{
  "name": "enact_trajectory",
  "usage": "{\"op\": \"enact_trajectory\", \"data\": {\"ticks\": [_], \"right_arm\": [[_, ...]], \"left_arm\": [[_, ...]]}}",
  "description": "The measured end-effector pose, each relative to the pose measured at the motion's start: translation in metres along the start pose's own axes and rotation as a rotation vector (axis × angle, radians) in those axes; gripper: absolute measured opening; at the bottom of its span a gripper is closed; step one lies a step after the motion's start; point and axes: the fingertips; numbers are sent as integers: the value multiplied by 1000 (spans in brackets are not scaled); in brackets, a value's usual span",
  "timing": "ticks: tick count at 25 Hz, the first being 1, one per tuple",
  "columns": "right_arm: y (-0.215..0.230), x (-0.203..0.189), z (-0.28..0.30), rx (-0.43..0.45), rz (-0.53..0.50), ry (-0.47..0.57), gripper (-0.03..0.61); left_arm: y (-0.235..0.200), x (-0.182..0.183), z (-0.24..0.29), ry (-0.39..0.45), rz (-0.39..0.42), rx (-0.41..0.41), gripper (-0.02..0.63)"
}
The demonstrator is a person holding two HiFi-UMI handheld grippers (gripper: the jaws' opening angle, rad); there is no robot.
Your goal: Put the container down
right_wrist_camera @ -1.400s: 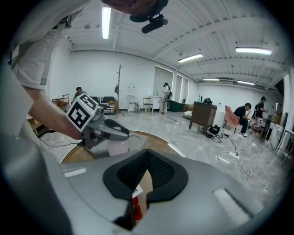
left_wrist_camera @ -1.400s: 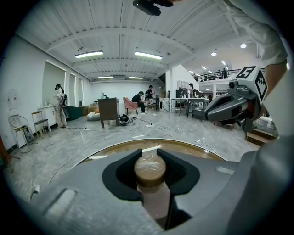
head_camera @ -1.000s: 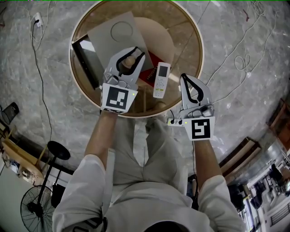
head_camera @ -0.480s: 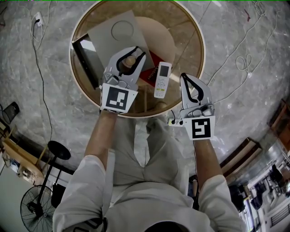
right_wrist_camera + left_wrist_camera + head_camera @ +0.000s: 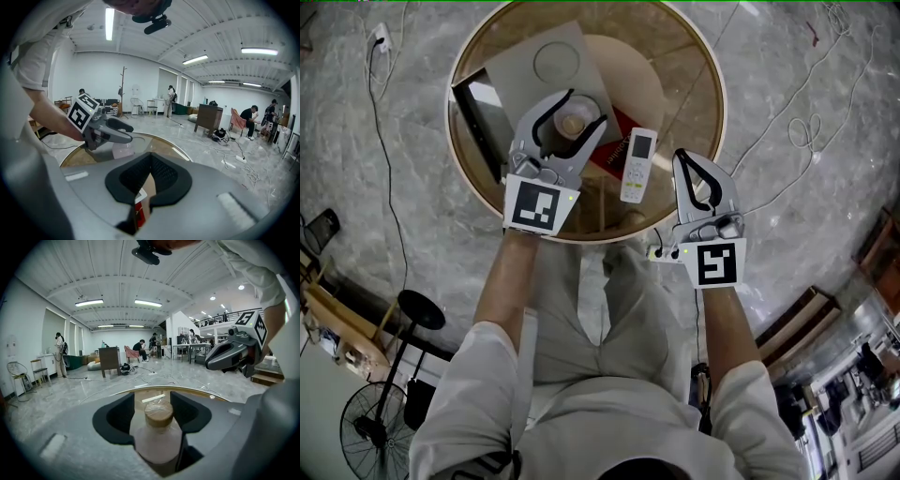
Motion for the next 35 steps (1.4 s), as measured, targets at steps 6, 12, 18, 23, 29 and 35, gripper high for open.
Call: {"op": "enact_trajectory", "data": {"ticks": [6, 12, 18, 23, 29, 35], "right_arm": [[-2, 10, 1, 14, -8, 16, 5], [-5, 22, -1, 29, -25, 34, 5], [-6, 37, -10, 44, -40, 56, 5], [-13, 62, -23, 62, -51, 89, 5], [-21, 91, -42, 81, -75, 122, 5], [-29, 109, -65, 87, -106, 146, 5]], "left_arm": [[-3, 7, -17, 1, 2, 14, 256], [-3, 21, -35, 23, -8, 36, 241], [-4, 38, -58, 36, -14, 79, 236], [-1, 57, -92, 34, -7, 121, 236], [9, 75, -134, 25, 23, 164, 202], [21, 89, -175, 31, 53, 214, 6]]}}
Point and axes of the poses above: the fingertips, and each gripper's own axes: z forward along the fingers, y to its right, x out of its top, and after that the axes turned 10 degrees about -z, right-handed
